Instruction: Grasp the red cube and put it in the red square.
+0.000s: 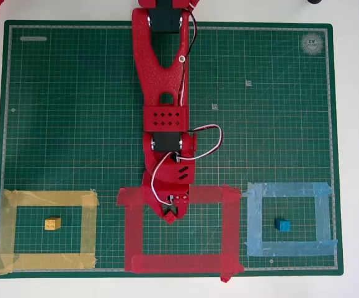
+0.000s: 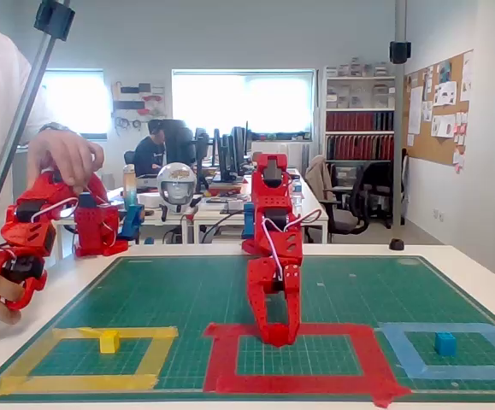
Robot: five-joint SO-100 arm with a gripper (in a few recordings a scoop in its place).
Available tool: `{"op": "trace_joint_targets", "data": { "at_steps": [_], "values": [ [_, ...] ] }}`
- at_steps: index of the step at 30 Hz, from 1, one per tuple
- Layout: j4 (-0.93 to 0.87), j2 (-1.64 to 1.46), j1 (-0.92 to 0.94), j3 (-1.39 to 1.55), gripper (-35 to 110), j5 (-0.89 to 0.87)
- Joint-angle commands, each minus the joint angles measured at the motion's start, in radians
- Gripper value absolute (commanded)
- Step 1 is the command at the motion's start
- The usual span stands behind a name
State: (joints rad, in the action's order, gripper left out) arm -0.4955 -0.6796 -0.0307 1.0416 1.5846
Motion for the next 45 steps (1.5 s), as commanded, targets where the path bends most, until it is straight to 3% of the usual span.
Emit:
{"op": "trace_joint_targets", "data": {
  "at_steps": [1, 27, 32, 39, 45],
  "values": [
    [0.0, -0.049, -0.025, -0.021, 14, 0.008],
    [0.009, -0.201, -0.005, 0.002, 17, 0.017],
    [0.302, -0.336, 0.003, 0.195, 17, 0.018],
    [0.304, -0.65, 0.0, 0.339, 17, 0.009],
    [0.304, -1.134, 0.012, 0.796, 17, 0.017]
  ]
}}
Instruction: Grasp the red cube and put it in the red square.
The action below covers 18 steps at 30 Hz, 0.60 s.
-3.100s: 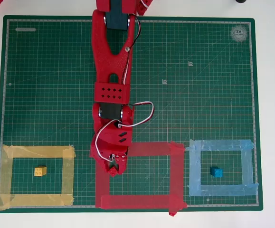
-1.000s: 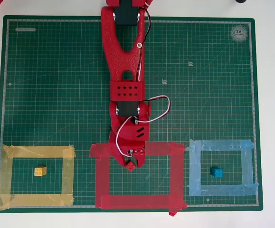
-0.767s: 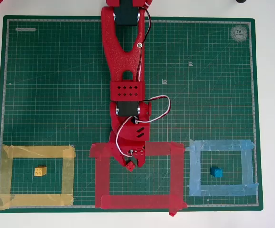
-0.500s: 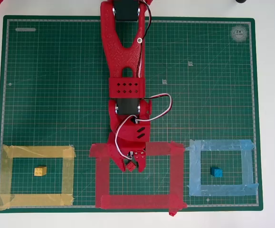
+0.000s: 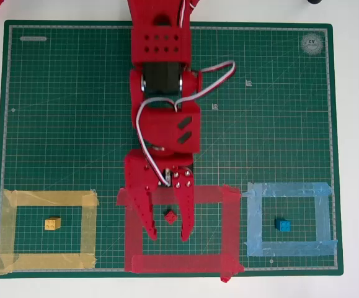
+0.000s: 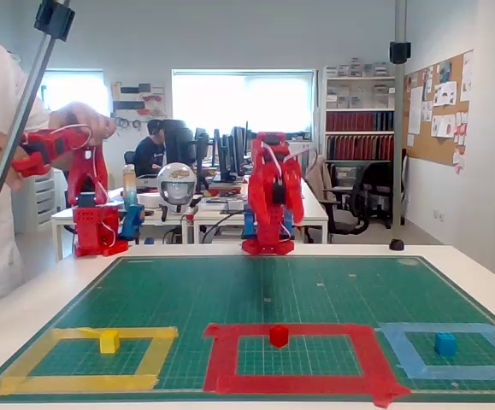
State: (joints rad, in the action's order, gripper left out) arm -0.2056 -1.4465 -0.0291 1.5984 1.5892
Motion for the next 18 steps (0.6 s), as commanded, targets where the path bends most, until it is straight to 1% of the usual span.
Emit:
{"op": "trace_joint_targets", "data": {
  "at_steps": [1, 6, 10, 14, 18],
  "values": [
    [0.014, -0.445, 0.017, 0.33, 17, 0.014],
    [0.009, -0.79, 0.025, 0.773, 17, 0.005],
    [0.005, -1.015, 0.025, 1.049, 17, -0.021],
    [0.005, -1.154, 0.015, 1.195, 17, -0.092],
    [0.005, -1.256, 0.015, 1.325, 17, -0.098]
  ]
}}
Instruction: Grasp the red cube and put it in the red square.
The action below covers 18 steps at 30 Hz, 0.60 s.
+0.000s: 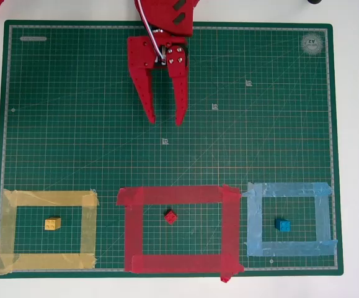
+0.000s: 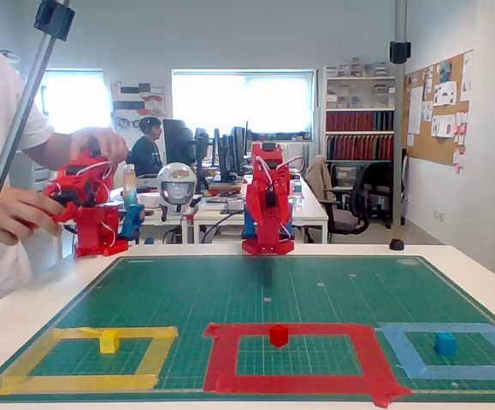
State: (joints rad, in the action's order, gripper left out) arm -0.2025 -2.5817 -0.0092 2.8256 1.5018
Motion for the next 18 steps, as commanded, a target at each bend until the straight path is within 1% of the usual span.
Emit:
{"op": "trace_joint_targets", "data": {
  "at_steps": [1, 11, 15, 18],
  "values": [
    [0.002, -0.147, -0.005, 0.13, 17, -0.011],
    [-0.008, -0.348, 0.014, 0.334, 17, -0.003],
    [-0.109, -0.417, 0.017, 0.334, 17, -0.003],
    [-0.233, -0.476, 0.018, 0.334, 17, -0.003]
  ]
}}
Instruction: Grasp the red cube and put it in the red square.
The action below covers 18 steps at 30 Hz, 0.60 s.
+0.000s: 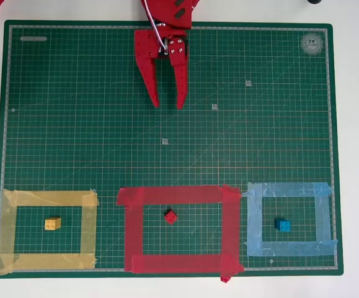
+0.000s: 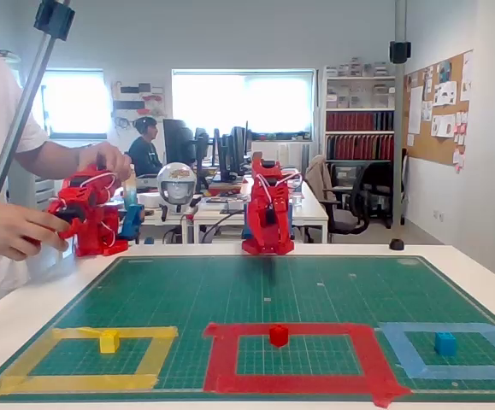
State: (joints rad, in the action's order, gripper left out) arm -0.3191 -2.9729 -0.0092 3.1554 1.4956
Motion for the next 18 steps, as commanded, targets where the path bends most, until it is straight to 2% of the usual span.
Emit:
{"op": "trace_joint_targets", "data": {
  "at_steps": [1, 7, 18],
  "values": [
    [-0.17, -0.106, 0.023, 0.005, 17, 0.003],
    [-0.454, -0.19, 0.035, 0.005, 17, 0.005],
    [-0.845, -0.342, 0.028, 0.005, 17, 0.026]
  ]
}}
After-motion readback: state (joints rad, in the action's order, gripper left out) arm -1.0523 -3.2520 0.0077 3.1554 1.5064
